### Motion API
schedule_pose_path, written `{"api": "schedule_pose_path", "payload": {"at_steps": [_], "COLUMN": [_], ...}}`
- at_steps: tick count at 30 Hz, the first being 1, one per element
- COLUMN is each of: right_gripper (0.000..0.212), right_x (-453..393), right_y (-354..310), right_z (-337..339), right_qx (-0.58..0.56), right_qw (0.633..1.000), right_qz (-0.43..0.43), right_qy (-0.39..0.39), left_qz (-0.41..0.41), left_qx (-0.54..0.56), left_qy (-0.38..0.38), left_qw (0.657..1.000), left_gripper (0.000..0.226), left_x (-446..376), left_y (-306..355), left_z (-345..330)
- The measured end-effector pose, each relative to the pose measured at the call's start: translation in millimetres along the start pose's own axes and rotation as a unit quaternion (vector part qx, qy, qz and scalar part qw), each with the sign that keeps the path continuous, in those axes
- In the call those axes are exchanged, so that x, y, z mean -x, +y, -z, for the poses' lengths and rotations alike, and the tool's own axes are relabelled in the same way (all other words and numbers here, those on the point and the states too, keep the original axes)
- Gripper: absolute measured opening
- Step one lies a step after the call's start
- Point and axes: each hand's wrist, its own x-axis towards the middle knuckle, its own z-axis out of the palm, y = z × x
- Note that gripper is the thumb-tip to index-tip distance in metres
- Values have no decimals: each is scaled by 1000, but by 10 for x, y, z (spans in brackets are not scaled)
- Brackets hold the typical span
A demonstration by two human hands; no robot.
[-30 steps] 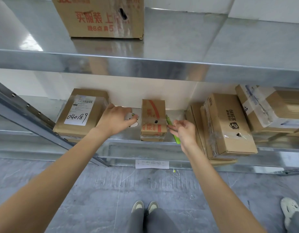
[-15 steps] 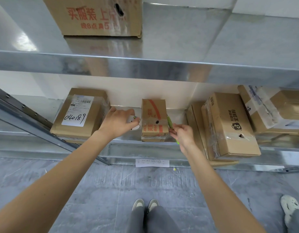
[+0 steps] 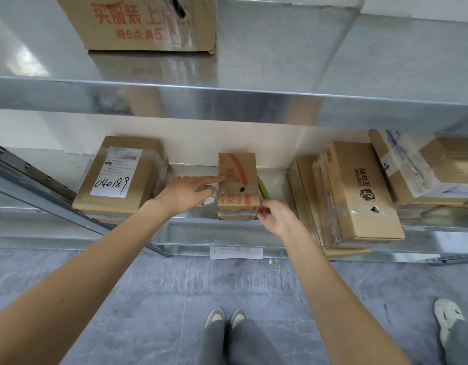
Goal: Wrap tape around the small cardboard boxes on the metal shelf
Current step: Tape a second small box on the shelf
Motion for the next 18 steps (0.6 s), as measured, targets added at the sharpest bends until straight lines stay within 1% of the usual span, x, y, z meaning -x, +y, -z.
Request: {"api": "schedule_pose_path", "payload": {"at_steps": [2, 4, 5, 6, 7, 8, 9, 10, 11, 12, 13, 14, 15, 16, 18], "right_gripper": [10, 8, 12, 18, 23, 28, 35, 49, 69, 88, 103, 113, 119, 122, 122], "right_x": [-20, -34, -29, -14, 25, 96, 182, 259, 300, 308, 296, 286, 286, 290, 266], "right_y": [46, 127, 190, 262, 333, 392, 436, 467, 486, 504, 523, 542, 562, 582, 622], "right_z": [-33, -85, -108, -120, -127, -131, -135, -141, -149, -155, -159, -168, -193, -233, -307], "right_qx": [31, 93, 135, 178, 222, 262, 304, 362, 436, 520, 595, 649, 684, 705, 730], "right_qw": [999, 993, 985, 969, 943, 908, 867, 827, 785, 734, 678, 628, 591, 566, 529], "right_qz": [3, 21, 50, 101, 177, 269, 355, 410, 431, 432, 426, 420, 412, 405, 394], "right_qy": [25, 70, 98, 135, 171, 188, 173, 132, 85, 59, 63, 86, 114, 140, 178], "left_qz": [10, 18, 19, 20, 21, 22, 23, 25, 27, 26, 25, 22, 20, 19, 16], "left_qx": [6, 17, 17, 15, 14, 14, 17, 21, 23, 20, 15, 11, 11, 13, 20], "left_qy": [-7, -7, -8, -8, -10, -11, -12, -12, -11, -9, -8, -9, -11, -14, -14], "left_qw": [1000, 1000, 1000, 1000, 1000, 1000, 999, 999, 999, 999, 1000, 1000, 1000, 1000, 1000], "left_gripper": [42, 42, 42, 42, 42, 41, 41, 40, 40, 40, 40, 40, 41, 41, 45], "left_x": [-9, -13, -12, -12, -10, -12, -15, -17, -20, -27, -30, -36, -40, -44, -44], "left_y": [10, 3, 3, 3, 3, 1, -6, -13, -22, -32, -37, -43, -49, -60, -79], "left_z": [1, -7, -11, -11, -7, -3, 0, 1, 0, -3, -6, -10, -13, -17, -23]}}
